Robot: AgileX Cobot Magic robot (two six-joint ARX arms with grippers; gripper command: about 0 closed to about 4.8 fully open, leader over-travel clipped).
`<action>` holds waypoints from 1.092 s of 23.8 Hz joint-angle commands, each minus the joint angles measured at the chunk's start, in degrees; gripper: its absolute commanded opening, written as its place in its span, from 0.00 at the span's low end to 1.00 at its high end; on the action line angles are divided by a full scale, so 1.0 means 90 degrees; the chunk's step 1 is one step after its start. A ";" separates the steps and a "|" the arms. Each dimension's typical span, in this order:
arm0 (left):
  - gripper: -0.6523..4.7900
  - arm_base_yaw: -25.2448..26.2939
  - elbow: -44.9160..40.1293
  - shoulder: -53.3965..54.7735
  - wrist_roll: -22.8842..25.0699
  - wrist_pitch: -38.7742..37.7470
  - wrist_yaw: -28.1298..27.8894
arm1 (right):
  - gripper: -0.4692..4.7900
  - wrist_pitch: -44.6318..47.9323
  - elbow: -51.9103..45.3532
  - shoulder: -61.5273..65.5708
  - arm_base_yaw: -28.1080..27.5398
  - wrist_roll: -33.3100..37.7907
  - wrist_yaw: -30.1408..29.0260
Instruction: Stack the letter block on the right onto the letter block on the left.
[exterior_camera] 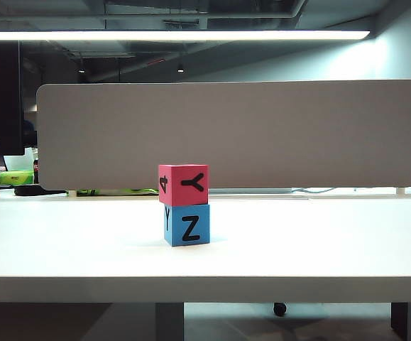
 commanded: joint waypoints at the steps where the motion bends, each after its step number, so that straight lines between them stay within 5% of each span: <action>1: 0.11 -0.0007 0.0034 0.0002 0.0024 0.0078 0.0010 | 0.10 -0.0253 0.0019 -0.0012 -0.0223 -0.0019 0.0027; 26: 0.11 -0.0007 0.0034 0.0002 0.0024 0.0078 0.0010 | 0.10 -0.0413 0.0022 -0.0012 -0.0406 -0.0022 0.0000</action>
